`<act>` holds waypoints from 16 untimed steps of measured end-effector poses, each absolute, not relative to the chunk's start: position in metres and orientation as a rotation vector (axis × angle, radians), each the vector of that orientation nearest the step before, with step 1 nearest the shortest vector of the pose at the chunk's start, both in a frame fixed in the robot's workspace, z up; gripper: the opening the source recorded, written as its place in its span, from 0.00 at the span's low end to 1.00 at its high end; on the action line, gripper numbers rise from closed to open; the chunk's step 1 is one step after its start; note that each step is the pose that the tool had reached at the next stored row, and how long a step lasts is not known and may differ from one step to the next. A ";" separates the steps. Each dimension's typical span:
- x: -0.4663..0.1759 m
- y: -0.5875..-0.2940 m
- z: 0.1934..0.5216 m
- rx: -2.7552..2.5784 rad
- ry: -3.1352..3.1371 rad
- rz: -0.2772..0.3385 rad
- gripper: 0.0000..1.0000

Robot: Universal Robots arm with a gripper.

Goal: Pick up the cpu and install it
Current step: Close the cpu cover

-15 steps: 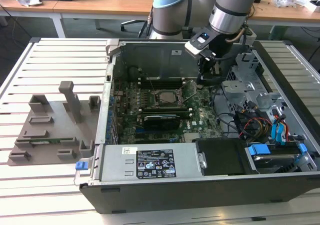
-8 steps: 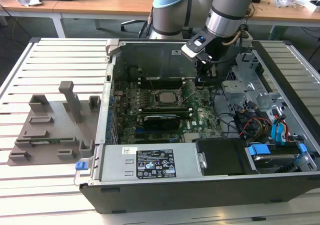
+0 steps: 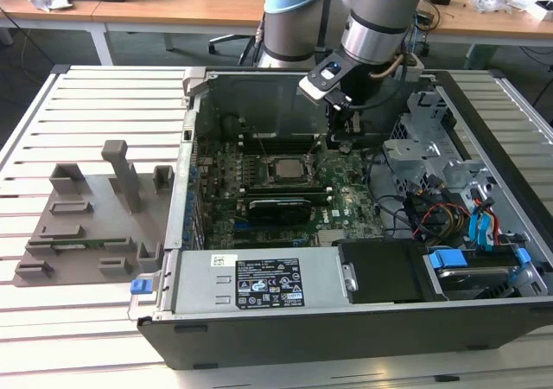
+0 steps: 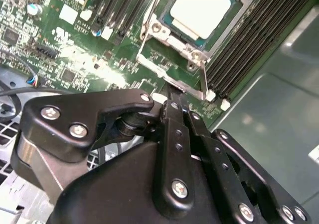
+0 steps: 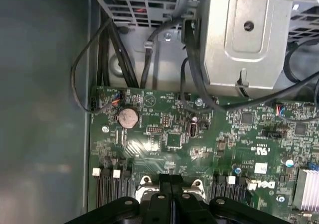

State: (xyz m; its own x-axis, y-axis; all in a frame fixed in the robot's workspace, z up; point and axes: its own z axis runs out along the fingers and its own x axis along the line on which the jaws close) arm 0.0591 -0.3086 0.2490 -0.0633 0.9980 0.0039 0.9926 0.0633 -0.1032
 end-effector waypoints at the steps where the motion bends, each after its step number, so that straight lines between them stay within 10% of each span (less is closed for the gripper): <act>1: 0.055 -0.309 0.249 -2.098 -2.236 0.112 0.11; 16: 0.017 -0.309 0.239 -2.098 -2.236 0.111 0.11</act>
